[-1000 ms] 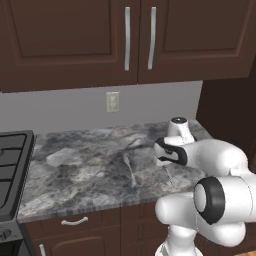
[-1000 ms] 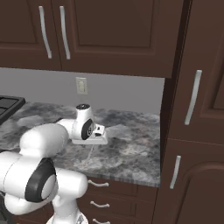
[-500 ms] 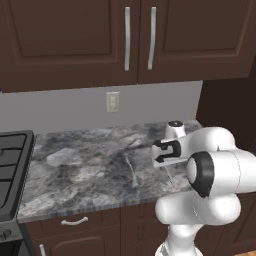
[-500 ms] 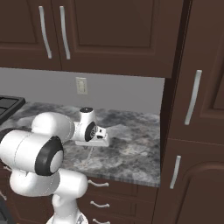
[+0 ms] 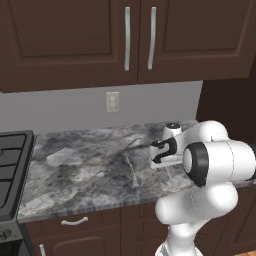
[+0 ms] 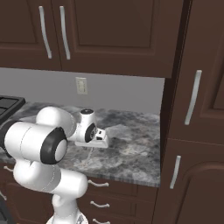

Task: Take the fork and place it on the left side of the plate. Then take the spoon and place it on the right side of the plate. Make sure they're directly next to the plate.

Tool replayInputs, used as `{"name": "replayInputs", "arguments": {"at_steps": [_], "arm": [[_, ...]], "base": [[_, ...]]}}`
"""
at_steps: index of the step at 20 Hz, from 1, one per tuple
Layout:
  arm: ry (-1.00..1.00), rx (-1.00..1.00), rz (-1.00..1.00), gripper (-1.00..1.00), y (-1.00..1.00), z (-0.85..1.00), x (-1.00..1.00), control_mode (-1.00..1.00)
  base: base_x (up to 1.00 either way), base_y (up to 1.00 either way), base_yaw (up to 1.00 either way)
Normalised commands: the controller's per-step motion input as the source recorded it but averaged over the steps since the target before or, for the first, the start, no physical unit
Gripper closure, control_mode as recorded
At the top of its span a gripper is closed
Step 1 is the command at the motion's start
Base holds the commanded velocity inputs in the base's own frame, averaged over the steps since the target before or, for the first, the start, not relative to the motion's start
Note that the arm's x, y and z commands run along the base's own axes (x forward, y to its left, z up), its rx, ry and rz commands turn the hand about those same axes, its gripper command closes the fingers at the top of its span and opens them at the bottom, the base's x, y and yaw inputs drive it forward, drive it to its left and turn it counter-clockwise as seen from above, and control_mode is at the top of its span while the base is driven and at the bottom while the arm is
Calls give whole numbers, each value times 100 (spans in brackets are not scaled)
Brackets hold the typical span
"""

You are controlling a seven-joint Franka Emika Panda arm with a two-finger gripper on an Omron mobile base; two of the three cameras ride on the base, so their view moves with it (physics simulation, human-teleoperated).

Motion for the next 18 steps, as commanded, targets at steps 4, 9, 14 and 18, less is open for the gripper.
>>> {"name": "replayInputs", "arguments": {"at_steps": [4, 9, 14, 18], "arm": [[-2, 1, -2, -100, 9, -45, 0, -100], [-7, 2, -1, 100, 13, -48, 0, -100], [-11, 1, 0, 100, 15, -44, 0, -100], [-11, 0, 0, 100, 28, -28, -5, -100]], "base": [[0, 0, 0], [0, 0, 0], [0, 0, 0], [0, 0, 0]]}}
